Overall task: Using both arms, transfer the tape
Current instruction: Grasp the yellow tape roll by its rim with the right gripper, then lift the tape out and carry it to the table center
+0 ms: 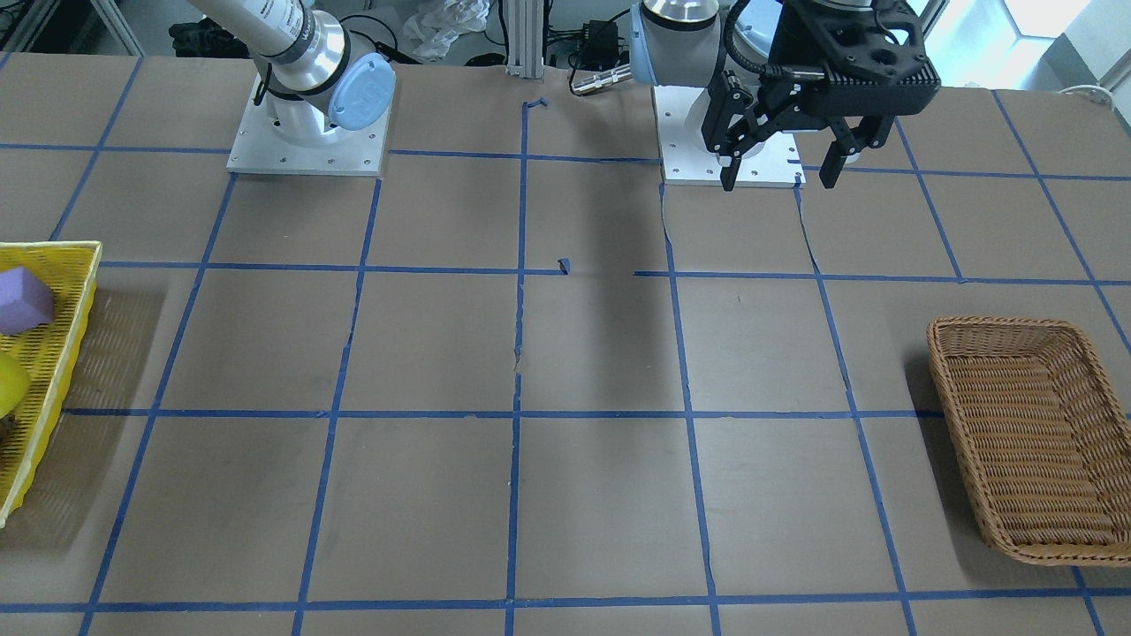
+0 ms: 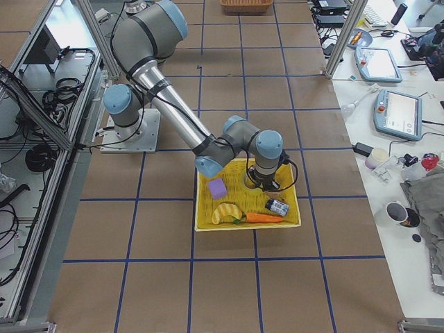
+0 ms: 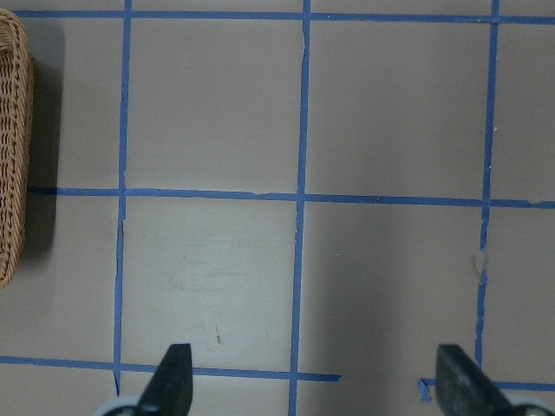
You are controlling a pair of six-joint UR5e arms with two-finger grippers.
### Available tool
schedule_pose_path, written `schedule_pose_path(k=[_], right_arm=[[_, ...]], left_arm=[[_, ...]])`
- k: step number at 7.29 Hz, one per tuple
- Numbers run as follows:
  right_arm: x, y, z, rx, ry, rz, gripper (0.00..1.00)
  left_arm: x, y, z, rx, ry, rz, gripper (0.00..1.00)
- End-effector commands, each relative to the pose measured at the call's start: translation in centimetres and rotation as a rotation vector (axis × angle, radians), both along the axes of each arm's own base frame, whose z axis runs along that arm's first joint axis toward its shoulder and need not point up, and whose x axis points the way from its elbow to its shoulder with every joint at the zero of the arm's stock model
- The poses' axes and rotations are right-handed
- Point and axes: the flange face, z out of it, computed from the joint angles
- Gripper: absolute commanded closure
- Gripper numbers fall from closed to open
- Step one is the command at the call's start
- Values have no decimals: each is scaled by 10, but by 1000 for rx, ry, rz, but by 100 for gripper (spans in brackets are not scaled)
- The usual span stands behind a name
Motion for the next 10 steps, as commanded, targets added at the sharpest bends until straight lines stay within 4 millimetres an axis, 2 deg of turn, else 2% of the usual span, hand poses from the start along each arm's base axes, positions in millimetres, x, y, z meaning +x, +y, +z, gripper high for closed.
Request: schedule_pose_path(k=[1,2,3,4,5,6,8,9,10], right_arm=[[11,11,52,-18,25,-69,100],[30,14,84,-41,32,-144,100],[76,11,109,-24,-4,-281,100],[148,-6,116,8,-10,-469,100],[230,-26,116,11,-6,-639,100],[309,-37,109,9,-28,-801,100],[438,-43,71,51,-60,-1124,100],[495,-50,49,68,-132,-1271,100],[536,-59,32,98,-183,-1376,100]], left_arm=[[0,0,0,1,3,0,0],[0,0,0,1,3,0,0],[0,0,0,1,3,0,0],[0,0,0,1,3,0,0],[0,0,0,1,3,0,0],[0,0,-1,2,3,0,0],[0,0,-1,2,3,0,0],[0,1,0,1,3,0,0],[0,1,-1,1,2,0,0]])
